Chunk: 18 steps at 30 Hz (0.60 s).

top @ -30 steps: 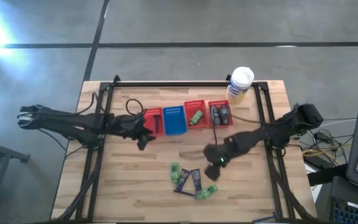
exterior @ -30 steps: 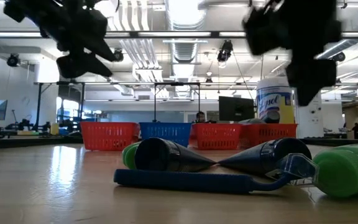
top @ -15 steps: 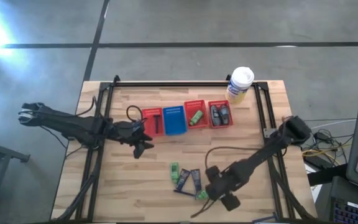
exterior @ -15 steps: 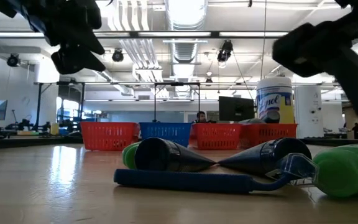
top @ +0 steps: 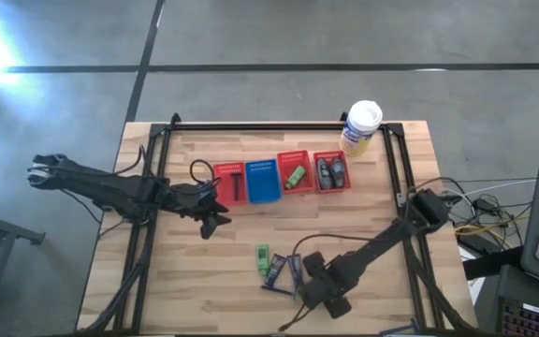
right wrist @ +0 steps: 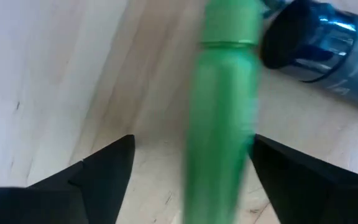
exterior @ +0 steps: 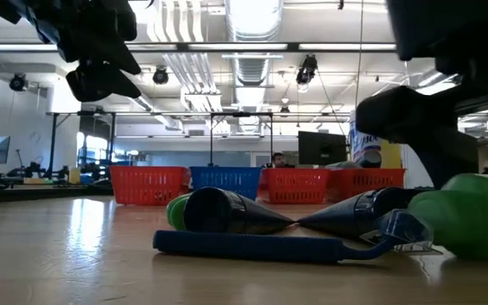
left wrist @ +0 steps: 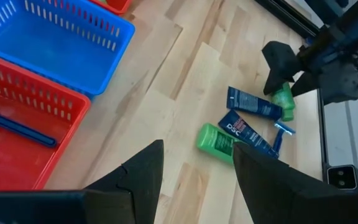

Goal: Pick & Place Travel size toiletries
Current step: Put the green shampoo into the middle red bin

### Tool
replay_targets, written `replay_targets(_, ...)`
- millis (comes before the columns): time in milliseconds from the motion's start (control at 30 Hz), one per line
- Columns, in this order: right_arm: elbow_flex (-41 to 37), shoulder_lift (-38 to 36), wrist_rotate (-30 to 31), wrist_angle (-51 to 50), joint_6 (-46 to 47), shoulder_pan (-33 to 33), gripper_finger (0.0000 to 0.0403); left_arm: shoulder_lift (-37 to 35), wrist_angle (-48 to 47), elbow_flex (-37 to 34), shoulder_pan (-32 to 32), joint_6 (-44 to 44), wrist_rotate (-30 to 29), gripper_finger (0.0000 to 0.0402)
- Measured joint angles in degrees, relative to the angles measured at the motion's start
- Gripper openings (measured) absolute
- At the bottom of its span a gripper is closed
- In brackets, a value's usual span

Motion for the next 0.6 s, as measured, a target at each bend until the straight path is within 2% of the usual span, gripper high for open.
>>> replay_targets(133, -0.6, -1.12, -0.53, 0.86, 1.8, -1.56, 0.0258, 0.0, -0.07, 0.0, 0.0, -0.38, 0.01, 0.0197)
replay_targets(400, -1.2, -2.58, -1.13, -1.85, 5.26, -5.2, 0.0116, 0.0, -0.05, 0.0, 0.0, -0.52, -0.1, 0.0197)
replay_targets(500, -1.4, -5.68, -1.2, -4.51, 7.28, -5.98, 0.0109, 0.0, -0.05, 0.0, 0.0, -0.33, -0.14, 0.0197)
replay_targets(600, -1.43, -11.59, 1.67, -9.06, 13.06, -6.96, 0.0108, 0.0, -0.03, 0.0, 0.0, 0.43, -0.57, 0.0197)
